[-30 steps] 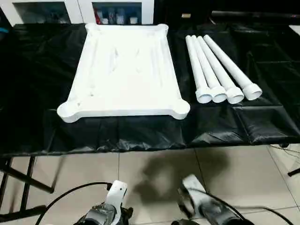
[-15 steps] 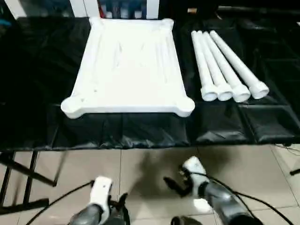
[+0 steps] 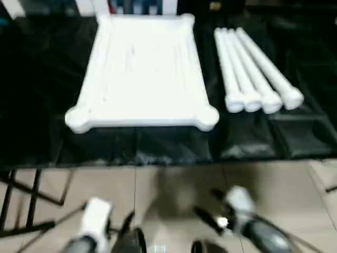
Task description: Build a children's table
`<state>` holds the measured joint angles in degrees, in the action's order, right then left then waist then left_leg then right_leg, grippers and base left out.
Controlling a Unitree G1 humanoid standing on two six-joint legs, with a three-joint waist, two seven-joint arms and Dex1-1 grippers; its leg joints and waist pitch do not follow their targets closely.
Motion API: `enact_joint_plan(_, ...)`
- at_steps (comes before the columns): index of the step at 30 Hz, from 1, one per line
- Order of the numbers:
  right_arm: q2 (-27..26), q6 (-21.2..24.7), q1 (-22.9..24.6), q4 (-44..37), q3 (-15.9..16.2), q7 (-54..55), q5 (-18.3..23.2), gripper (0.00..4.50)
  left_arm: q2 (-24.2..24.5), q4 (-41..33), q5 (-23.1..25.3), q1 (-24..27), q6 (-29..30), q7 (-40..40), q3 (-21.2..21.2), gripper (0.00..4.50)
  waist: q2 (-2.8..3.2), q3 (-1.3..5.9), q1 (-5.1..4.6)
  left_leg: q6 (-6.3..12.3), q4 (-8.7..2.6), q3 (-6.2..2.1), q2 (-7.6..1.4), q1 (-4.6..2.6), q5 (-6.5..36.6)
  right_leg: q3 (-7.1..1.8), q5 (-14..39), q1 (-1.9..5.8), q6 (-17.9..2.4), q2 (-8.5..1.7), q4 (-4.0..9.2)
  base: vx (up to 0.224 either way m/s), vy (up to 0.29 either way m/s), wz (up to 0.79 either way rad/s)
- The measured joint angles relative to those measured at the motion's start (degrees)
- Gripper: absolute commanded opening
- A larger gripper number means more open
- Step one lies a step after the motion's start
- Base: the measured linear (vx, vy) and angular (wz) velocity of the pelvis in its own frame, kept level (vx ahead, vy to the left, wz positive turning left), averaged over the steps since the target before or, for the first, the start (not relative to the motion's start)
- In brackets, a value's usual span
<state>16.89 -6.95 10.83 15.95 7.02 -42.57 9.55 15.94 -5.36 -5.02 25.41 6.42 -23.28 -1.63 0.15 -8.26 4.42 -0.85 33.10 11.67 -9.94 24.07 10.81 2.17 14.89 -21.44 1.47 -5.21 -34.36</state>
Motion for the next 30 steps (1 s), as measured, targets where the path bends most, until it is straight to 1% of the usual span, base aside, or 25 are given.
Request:
enact_joint_plan(3, 1.16, 3.15, 3.98, -8.59, -0.03, -0.36, 2.01, 4.50, 0.48, -7.69, -1.48, 3.00, 2.20, -0.22, 0.51, 4.48, 0.05, -0.04, 0.33, -0.05, -0.16, 0.00, 0.00, -0.09, -0.02, -0.01, -0.06, 0.07, 0.10, 0.03, 0.19, 0.000, 0.000, 0.00)
enact_joint_plan(5, 2.81, 6.21, 6.73, -14.97, -0.36, -0.41, 3.63, 4.50, 0.93, -13.23, -2.11, 5.09, 3.69, -0.05, 1.00, 4.48, 0.05, -0.06, 0.50, -0.11, -0.20, 0.00, 0.00, -0.07, -0.06, -0.03, -0.10, 0.07, 0.19, 0.04, 0.27, 0.000, 0.000, 0.00)
enact_joint_plan(6, 3.98, 8.25, 8.40, -19.03, -0.88, -0.37, 4.75, 4.50, 1.10, -16.50, -2.23, 6.75, 4.56, 0.34, 1.26, 4.48, 0.04, -0.06, 0.60, -0.12, -0.20, 0.00, 0.00, -0.07, -0.07, -0.05, -0.10, 0.09, 0.22, 0.05, 0.32, 0.000, 0.000, 0.00)
enact_joint_plan(7, 5.53, 10.59, 10.37, -24.31, -2.18, -0.33, 6.54, 4.50, 1.06, -20.84, -2.28, 8.79, 5.38, 1.19, 1.82, 4.48, 0.00, -0.05, 0.63, -0.13, -0.22, 0.00, 0.01, -0.10, -0.07, -0.06, -0.13, 0.17, 0.32, 0.05, 0.46, 0.000, 0.000, 0.00)
enact_joint_plan(9, 6.93, 13.34, 11.14, -28.78, -4.25, 0.18, 8.61, 4.50, 0.79, -24.50, -2.22, 10.08, 6.65, 2.47, 2.56, 4.48, -0.15, 0.03, 0.62, -0.12, -0.21, 0.00, 0.02, -0.11, -0.08, -0.04, -0.18, 0.18, 0.40, 0.05, 0.45, 0.000, 0.000, 0.00)
enact_joint_plan(11, 7.24, 15.92, 11.17, -32.98, -5.97, 0.98, 10.99, 4.50, -0.32, -28.27, -1.99, 9.94, 8.27, 4.18, 3.16, 4.48, -0.37, 0.20, 0.64, -0.21, -0.21, -0.02, 0.02, -0.17, -0.14, -0.03, -0.20, 0.19, 0.45, 0.05, 0.38, 0.000, 0.000, 0.00)
enact_joint_plan(12, 7.29, 17.05, 11.05, -34.60, -6.64, 1.44, 12.07, 4.50, -0.81, -29.80, -1.59, 9.75, 8.62, 5.00, 3.12, 4.48, -0.46, 0.27, 0.64, -0.25, -0.21, -0.02, 0.02, -0.26, -0.17, -0.03, -0.20, 0.27, 0.45, 0.05, 0.35, 0.000, 0.000, 0.00)
enact_joint_plan(13, 7.37, 18.01, 10.83, -36.02, -7.24, 2.11, 13.18, 4.50, -1.01, -31.14, -1.16, 9.26, 8.61, 5.68, 3.11, 4.48, -0.53, 0.32, 0.69, -0.28, -0.21, -0.03, 0.02, -0.50, -0.19, -0.02, -0.21, 0.48, 0.46, 0.05, 0.34, 0.000, 0.000, 0.00)
enact_joint_plan(15, 6.70, 20.28, 9.30, -37.25, -8.50, 4.38, 14.95, 4.50, -2.46, -31.82, 0.45, 6.41, 8.61, 8.24, 3.73, 4.48, -0.79, 0.52, 0.64, -0.31, -0.21, -0.02, 0.03, -0.90, -0.20, -0.07, -0.21, 0.82, 0.47, 0.05, 0.26, 0.000, 0.000, 0.00)
enact_joint_plan(16, 5.59, 21.48, 7.12, -37.94, -9.30, 6.55, 15.62, 4.50, -3.94, -31.68, 1.20, 2.82, 8.62, 10.43, 4.89, 4.48, -1.04, 0.77, 0.67, -0.45, -0.21, -0.04, 0.02, -0.95, -0.30, -0.05, -0.26, 0.82, 0.52, 0.05, 0.15, 0.000, 0.000, 0.00)
enact_joint_plan(18, 3.49, 24.08, 2.83, -38.43, -9.70, 10.59, 15.42, 4.50, -4.17, -31.50, 1.92, -2.46, 9.74, 12.98, 5.75, 4.48, -1.58, 1.57, 0.64, -0.61, -0.19, -0.15, 0.00, -1.08, -0.58, -0.03, -0.32, 0.84, 0.61, 0.10, -0.10, 0.000, 0.000, 0.00)
enact_joint_plan(19, 1.65, 26.59, 0.25, -38.31, -9.82, 13.56, 15.33, 4.50, -3.76, -30.66, 2.14, -5.81, 10.97, 13.60, 5.78, 4.48, -1.73, 2.25, 0.59, -0.72, -0.18, -0.21, -0.01, -1.10, -0.67, -0.01, -0.35, 0.86, 0.61, 0.15, -0.16, 0.000, 0.000, 0.00)
enact_joint_plan(20, 0.27, 28.19, -1.32, -38.14, -9.72, 15.20, 15.46, 4.50, -3.22, -29.42, 2.26, -7.64, 11.92, 13.58, 5.56, 4.48, -1.72, 2.76, 0.57, -0.71, -0.09, -0.23, -0.02, -1.10, -0.70, -0.03, -0.40, 0.86, 0.66, 0.17, -0.24, 0.000, 0.000, 0.00)
enact_joint_plan(21, -0.72, 29.13, -2.26, -38.14, -9.27, 16.32, 15.53, 4.50, -2.89, -28.54, 2.41, -8.92, 12.33, 13.56, 5.46, 4.48, -1.64, 3.11, 0.57, -0.71, 0.01, -0.23, -0.01, -1.10, -0.70, -0.06, -0.40, 0.85, 0.67, 0.15, -0.34, 0.000, 0.000, 0.00)
enact_joint_plan(23, -2.57, 30.68, -3.04, -37.98, -8.47, 18.62, 15.46, 4.50, -2.85, -26.81, 2.46, -10.68, 13.02, 13.59, 5.29, 4.48, -1.49, 3.63, 0.56, -0.72, 0.22, -0.22, 0.00, -1.09, -0.70, -0.10, -0.43, 0.82, 0.72, 0.12, -0.56, 0.000, 0.000, 0.00)
enact_joint_plan(26, -2.98, 31.86, -4.66, -37.76, -8.39, 21.36, 14.93, 4.50, -3.08, -25.26, 2.39, -12.09, 14.68, 13.64, 5.27, 4.48, -1.22, 4.12, 0.65, -0.74, 0.51, -0.31, -0.02, -1.07, -0.76, -0.10, -0.58, 0.81, 0.85, 0.12, -0.82, 0.000, 0.000, 0.00)
enact_joint_plan(28, -4.14, 33.31, -7.89, -36.87, -8.98, 25.21, 14.40, 4.50, -4.24, -24.68, 2.39, -14.39, 16.10, 13.87, 5.39, 4.48, -1.07, 4.26, 0.62, -0.76, 0.53, -0.33, -0.02, -1.09, -0.87, -0.11, -0.88, 0.80, 0.84, 0.12, -0.87, -0.031, 0.001, 0.00)
enact_joint_plan(30, -4.38, 34.12, -9.99, -35.44, -8.94, 26.75, 13.05, 4.50, -4.46, -24.05, 2.61, -16.92, 16.85, 14.38, 4.94, 4.48, -1.23, 4.45, 0.78, -0.84, 0.52, -0.39, -0.02, -1.13, -0.93, -0.08, -1.04, 0.80, 0.91, 0.12, -0.91, -0.064, 0.000, 0.01)
